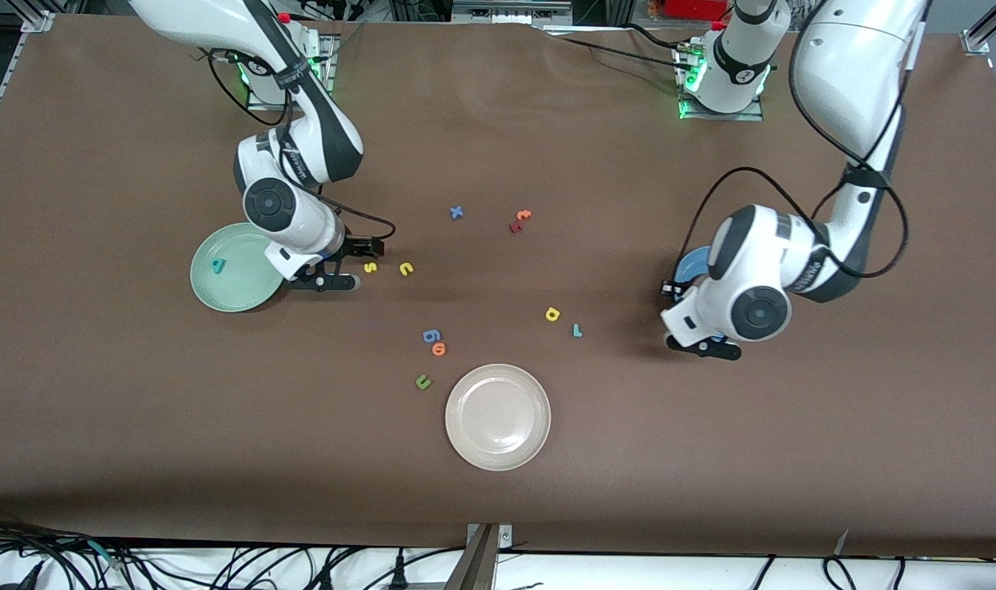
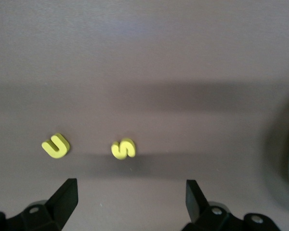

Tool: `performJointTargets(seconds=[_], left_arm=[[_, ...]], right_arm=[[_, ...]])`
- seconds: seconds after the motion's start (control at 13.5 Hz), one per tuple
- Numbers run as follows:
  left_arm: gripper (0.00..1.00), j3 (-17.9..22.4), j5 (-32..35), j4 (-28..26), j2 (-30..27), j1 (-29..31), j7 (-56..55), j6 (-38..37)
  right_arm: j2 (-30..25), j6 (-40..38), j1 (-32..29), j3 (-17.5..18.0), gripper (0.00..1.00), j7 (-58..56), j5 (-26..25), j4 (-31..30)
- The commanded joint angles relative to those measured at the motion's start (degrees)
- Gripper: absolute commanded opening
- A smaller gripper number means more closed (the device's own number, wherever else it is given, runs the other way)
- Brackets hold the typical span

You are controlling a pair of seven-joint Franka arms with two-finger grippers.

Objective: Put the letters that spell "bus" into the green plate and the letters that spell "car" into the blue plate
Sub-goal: 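Drop the teal u in the blue plate while the right gripper reaches the s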

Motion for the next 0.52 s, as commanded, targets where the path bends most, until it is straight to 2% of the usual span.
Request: performJointTargets(seconds=[0.0, 0.15, 0.22, 0.3, 0.37, 0.44], left_arm=[[0.26, -0.2, 2.6, 0.4, 0.5, 1.9, 7.3, -1.9], [0.28, -0.2, 7.1, 0.4, 1.5, 1.8, 7.9, -2.2], [0.34, -0.2, 7.3, 0.4, 2.0, 1.8, 8.2, -2.2], [0.62, -0.2, 7.4, 0.4, 2.3, 1.8, 8.6, -2.2], [1.00, -0.2, 7.3, 0.5, 2.3, 1.7, 9.6, -2.2], [1.00, -0.3, 7.2, 0.5, 2.0, 1.6, 9.0, -2.2]], right_arm=[[1.2, 6.5, 0.3, 0.1, 0.98, -1.1, -0.5, -2.5], [2.1, 9.6, 0.3, 0.1, 0.95, -1.1, -2.4, -3.8], [2.7, 10.5, 0.3, 0.1, 0.95, -1.1, -2.8, -4.0], [3.2, 11.3, 0.3, 0.1, 0.95, -1.0, -2.9, -4.0], [3.7, 12.3, 0.3, 0.1, 0.92, -1.0, -2.9, -4.1], [4.2, 13.3, 0.3, 0.1, 0.92, -0.9, -2.9, -4.4]])
